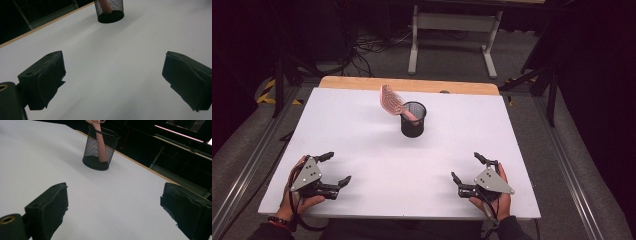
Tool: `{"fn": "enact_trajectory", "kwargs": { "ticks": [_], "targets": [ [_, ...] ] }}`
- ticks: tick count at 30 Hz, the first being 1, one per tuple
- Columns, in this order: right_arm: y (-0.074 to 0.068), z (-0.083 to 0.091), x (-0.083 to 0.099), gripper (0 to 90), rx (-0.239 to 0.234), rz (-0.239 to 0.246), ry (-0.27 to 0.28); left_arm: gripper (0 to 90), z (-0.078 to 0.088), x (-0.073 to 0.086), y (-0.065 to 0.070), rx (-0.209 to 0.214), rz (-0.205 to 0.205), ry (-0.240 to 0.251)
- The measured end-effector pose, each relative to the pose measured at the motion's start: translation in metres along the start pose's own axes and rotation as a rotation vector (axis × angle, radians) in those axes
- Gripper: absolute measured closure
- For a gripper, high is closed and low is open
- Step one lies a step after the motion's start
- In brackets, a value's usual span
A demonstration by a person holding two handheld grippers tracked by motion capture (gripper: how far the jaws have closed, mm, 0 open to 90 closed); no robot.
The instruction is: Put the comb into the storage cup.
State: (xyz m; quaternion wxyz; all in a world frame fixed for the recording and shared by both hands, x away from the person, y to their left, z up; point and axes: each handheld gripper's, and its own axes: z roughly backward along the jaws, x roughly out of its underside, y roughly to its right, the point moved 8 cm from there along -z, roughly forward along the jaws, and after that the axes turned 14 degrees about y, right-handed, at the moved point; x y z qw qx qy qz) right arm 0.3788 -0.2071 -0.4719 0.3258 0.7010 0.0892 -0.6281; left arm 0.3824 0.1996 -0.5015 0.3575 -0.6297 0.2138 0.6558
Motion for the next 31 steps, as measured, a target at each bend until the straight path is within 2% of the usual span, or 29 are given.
{"fn": "enact_trajectory", "kwargs": {
  "ticks": [7, 11, 18, 21, 23, 31],
  "targets": [
    [0.0000, 0.0005, -0.0005, 7.8, -0.001, 0.000, 0.000, 5.7, -0.0002, 0.0004, 0.0007, 0.000, -0.005, -0.005],
    [-0.0002, 0.0003, -0.0004, 7.8, 0.000, 0.004, -0.002, 5.8, -0.0009, 0.0001, 0.0008, 0.005, 0.021, -0.003],
    [0.0001, 0.0000, 0.0002, 7.9, 0.000, 0.002, -0.004, 6.0, -0.0008, -0.0007, -0.0002, 0.000, 0.029, 0.003],
    [0.0006, -0.0004, 0.0009, 7.9, 0.001, 0.000, -0.006, 6.4, -0.0016, 0.0010, -0.0016, -0.009, 0.028, -0.012],
    [0.0003, -0.0005, 0.0010, 7.9, 0.003, 0.004, -0.007, 6.6, -0.0011, -0.0001, -0.0023, -0.007, 0.047, -0.001],
    [0.0010, -0.0019, 0.0018, 7.9, 0.006, -0.003, -0.011, 6.9, -0.0004, -0.0014, -0.0027, -0.012, 0.049, 0.008]
  ]
}}
